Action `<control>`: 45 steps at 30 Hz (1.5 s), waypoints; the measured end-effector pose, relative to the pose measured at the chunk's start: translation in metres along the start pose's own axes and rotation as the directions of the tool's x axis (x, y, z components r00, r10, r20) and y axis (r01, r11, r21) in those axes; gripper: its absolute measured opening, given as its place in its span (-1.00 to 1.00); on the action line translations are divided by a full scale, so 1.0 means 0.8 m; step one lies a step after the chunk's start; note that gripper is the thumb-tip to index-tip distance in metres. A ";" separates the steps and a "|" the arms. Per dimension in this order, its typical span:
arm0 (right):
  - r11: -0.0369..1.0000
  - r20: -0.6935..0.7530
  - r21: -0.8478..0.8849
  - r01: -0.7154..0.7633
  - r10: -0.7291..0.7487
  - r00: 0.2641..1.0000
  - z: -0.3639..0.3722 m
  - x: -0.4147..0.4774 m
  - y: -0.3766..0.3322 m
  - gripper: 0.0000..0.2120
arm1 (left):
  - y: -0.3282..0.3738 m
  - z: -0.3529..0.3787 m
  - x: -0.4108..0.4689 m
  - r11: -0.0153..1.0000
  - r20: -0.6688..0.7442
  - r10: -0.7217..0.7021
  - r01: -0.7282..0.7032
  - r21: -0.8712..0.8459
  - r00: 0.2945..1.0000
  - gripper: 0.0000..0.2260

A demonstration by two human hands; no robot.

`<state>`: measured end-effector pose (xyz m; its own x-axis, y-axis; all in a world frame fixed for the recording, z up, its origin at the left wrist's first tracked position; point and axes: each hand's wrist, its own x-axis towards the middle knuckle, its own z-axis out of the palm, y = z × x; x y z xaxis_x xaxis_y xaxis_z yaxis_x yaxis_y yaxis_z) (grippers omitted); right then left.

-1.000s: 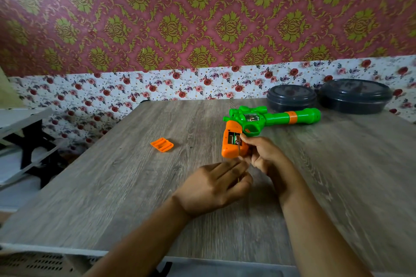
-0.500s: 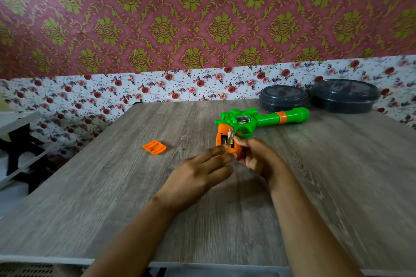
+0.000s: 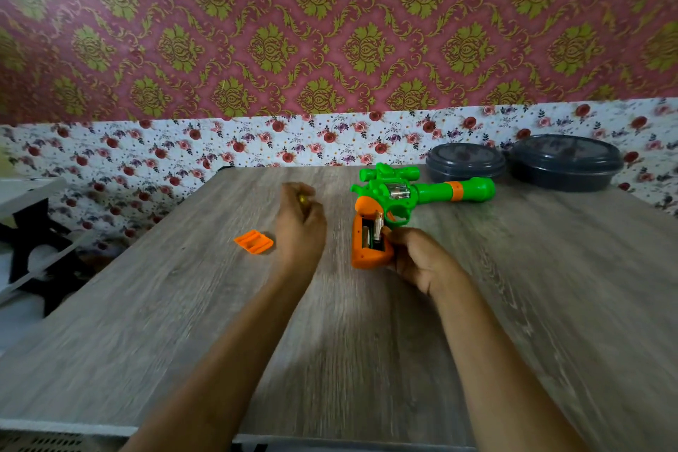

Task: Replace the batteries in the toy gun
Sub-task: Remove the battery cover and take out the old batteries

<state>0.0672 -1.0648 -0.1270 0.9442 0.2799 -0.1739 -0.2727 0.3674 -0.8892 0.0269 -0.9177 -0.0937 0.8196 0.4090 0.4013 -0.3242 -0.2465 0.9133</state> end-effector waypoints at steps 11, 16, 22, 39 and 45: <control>0.982 -0.085 0.182 0.040 -0.025 0.996 0.023 -0.006 0.001 -0.76 | -0.014 0.019 -0.003 0.962 0.260 -0.140 0.069 0.264 0.956 -0.85; 0.844 -0.085 0.537 0.001 0.053 0.995 0.031 -0.020 -0.010 -0.52 | -0.006 0.026 -0.018 0.800 0.256 0.229 -0.332 0.500 0.939 -0.74; 0.715 -0.071 0.699 -0.034 0.117 0.991 0.030 -0.033 -0.011 -0.61 | 0.000 0.034 -0.035 0.526 0.368 0.511 -0.621 0.581 0.777 -0.71; 0.158 -0.380 -0.922 -0.353 -0.539 0.752 -0.029 -0.057 -0.020 -0.58 | -0.007 0.005 -0.006 0.914 0.062 0.172 -0.182 0.362 0.983 -0.83; 0.061 -0.469 -0.854 -0.517 -0.523 0.712 -0.049 -0.057 -0.013 -0.62 | -0.006 0.002 -0.006 0.917 0.064 0.167 -0.179 0.355 0.984 -0.84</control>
<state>0.0340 -1.1164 -0.1262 0.9015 -0.4085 0.1429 -0.3470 -0.8796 -0.3254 0.0254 -0.9201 -0.1005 0.7824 0.3050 0.5429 -0.2762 -0.6114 0.7415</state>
